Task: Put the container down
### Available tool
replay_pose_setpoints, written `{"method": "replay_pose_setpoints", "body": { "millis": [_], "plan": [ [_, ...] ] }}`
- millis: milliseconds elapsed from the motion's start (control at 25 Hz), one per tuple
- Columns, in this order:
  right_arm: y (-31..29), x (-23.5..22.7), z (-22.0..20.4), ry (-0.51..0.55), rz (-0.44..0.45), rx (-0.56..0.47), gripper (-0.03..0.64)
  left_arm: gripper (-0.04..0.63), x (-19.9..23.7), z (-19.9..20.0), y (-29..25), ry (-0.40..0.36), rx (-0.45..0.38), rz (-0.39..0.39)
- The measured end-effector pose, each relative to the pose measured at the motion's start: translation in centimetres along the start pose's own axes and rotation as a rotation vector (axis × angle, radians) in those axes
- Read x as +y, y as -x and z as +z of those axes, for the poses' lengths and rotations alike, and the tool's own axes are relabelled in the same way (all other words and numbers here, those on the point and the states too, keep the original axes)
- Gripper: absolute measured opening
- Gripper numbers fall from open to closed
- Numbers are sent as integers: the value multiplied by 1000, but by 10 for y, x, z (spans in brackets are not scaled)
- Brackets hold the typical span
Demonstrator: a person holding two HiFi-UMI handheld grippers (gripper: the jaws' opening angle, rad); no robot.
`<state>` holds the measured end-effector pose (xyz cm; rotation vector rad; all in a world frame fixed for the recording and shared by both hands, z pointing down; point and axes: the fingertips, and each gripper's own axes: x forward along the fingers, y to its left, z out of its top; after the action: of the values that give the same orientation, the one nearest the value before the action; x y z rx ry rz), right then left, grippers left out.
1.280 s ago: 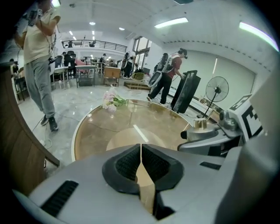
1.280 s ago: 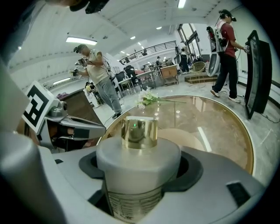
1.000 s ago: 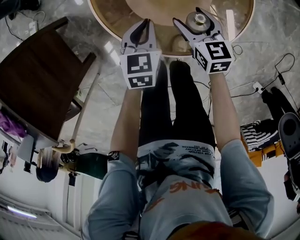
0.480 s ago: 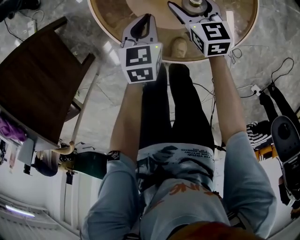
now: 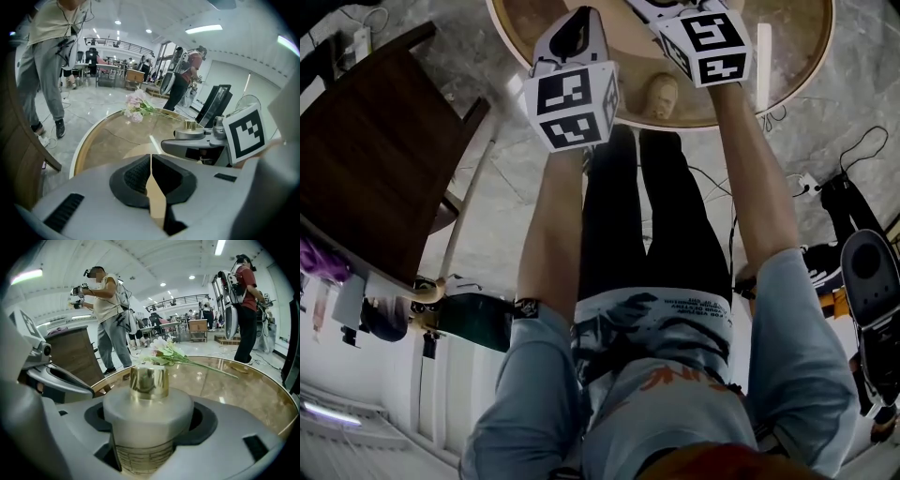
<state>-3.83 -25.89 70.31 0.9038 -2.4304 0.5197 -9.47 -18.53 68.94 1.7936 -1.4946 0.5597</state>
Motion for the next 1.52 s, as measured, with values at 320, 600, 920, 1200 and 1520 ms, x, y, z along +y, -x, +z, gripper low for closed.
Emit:
{"method": "replay_pose_setpoints", "body": {
  "millis": [320,600,920,1200,1520],
  "plan": [
    [-10,7,6,47,27,-21,360,37,11,0,-1,24,1,12],
    [-2,9,-5,125,-21,46,368,37,9,0,1,5,13,-2],
    [10,8,-20,157,-58,91,371,37,0,-9,9,4,19,-10],
    [16,12,-32,234,-99,135,365,36,-5,-10,17,1,7,-21],
    [25,11,-35,208,-130,146,365,37,-12,-19,34,-2,1,-14]
  ]
}}
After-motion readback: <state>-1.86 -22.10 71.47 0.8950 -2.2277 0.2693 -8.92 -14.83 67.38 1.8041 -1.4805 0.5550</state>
